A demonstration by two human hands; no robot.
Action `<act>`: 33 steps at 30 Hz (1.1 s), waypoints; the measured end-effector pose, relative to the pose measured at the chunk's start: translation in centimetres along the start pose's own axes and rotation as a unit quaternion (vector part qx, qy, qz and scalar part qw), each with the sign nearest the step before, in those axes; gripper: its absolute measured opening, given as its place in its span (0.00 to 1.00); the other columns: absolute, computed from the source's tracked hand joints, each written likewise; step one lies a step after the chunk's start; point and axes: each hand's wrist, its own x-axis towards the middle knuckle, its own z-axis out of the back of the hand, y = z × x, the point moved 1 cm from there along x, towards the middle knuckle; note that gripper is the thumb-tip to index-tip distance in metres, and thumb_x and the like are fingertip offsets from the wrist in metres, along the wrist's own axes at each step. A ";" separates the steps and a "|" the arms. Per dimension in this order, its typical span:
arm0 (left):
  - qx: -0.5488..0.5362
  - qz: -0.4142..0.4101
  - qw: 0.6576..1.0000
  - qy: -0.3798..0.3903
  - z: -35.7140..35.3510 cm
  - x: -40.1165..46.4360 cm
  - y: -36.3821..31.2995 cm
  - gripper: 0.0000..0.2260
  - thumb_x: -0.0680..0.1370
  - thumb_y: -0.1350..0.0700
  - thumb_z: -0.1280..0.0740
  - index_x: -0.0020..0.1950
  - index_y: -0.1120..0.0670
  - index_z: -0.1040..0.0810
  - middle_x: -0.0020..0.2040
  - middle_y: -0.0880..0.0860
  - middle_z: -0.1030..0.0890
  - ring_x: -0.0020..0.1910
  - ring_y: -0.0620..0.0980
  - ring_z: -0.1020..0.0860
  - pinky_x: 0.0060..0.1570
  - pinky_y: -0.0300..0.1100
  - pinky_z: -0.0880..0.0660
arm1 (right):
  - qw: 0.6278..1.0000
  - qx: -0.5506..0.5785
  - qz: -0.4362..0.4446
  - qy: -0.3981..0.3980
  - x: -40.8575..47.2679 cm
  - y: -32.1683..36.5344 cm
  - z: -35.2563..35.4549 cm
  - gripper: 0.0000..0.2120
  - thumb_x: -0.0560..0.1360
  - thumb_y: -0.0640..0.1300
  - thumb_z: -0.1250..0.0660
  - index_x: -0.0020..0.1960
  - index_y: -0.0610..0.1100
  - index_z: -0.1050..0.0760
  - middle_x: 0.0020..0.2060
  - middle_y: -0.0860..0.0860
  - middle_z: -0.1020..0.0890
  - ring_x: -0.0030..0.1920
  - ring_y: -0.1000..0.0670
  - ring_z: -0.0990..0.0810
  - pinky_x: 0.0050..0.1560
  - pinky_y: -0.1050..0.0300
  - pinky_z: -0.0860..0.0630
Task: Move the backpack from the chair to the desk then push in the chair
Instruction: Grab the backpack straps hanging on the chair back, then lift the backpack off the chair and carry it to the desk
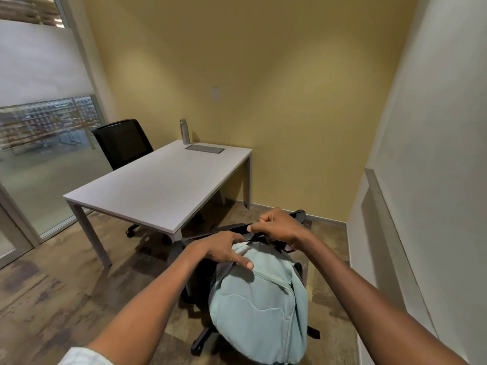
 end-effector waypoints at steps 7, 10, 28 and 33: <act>-0.003 -0.111 0.990 -0.090 -0.9 1.9 -4.3 0.16 0.79 0.40 0.36 0.42 0.52 0.23 0.39 0.50 0.20 0.37 0.46 0.24 0.37 0.43 0.32 | 0.998 0.030 -0.001 -0.060 -0.9 0.7 3.9 0.20 0.69 0.53 0.24 0.28 0.46 0.29 0.21 0.50 0.31 0.21 0.51 0.35 0.24 0.61 0.35; -0.032 -0.124 0.985 -0.118 -1.7 2.8 -6.1 0.19 0.81 0.42 0.38 0.35 0.53 0.30 0.32 0.47 0.27 0.31 0.45 0.31 0.34 0.44 0.37 | 0.996 0.011 0.002 -0.083 -1.3 0.4 6.0 0.22 0.70 0.52 0.24 0.25 0.49 0.32 0.20 0.51 0.32 0.21 0.52 0.36 0.24 0.62 0.37; -0.155 -0.224 0.956 -0.113 -1.5 11.1 -19.1 0.16 0.80 0.44 0.38 0.46 0.56 0.21 0.36 0.48 0.22 0.34 0.43 0.27 0.36 0.41 0.33 | 0.955 -0.231 -0.182 0.047 -9.6 -6.6 22.7 0.18 0.66 0.45 0.19 0.49 0.60 0.22 0.50 0.58 0.16 0.54 0.51 0.18 0.55 0.55 0.23; -0.147 -0.235 0.951 -0.140 -0.2 14.5 -21.9 0.18 0.81 0.46 0.37 0.42 0.60 0.24 0.32 0.47 0.27 0.29 0.40 0.32 0.30 0.37 0.37 | 0.966 -0.199 -0.100 -0.133 -8.8 -8.5 25.8 0.09 0.70 0.50 0.22 0.38 0.47 0.19 0.33 0.52 0.20 0.35 0.52 0.24 0.38 0.56 0.32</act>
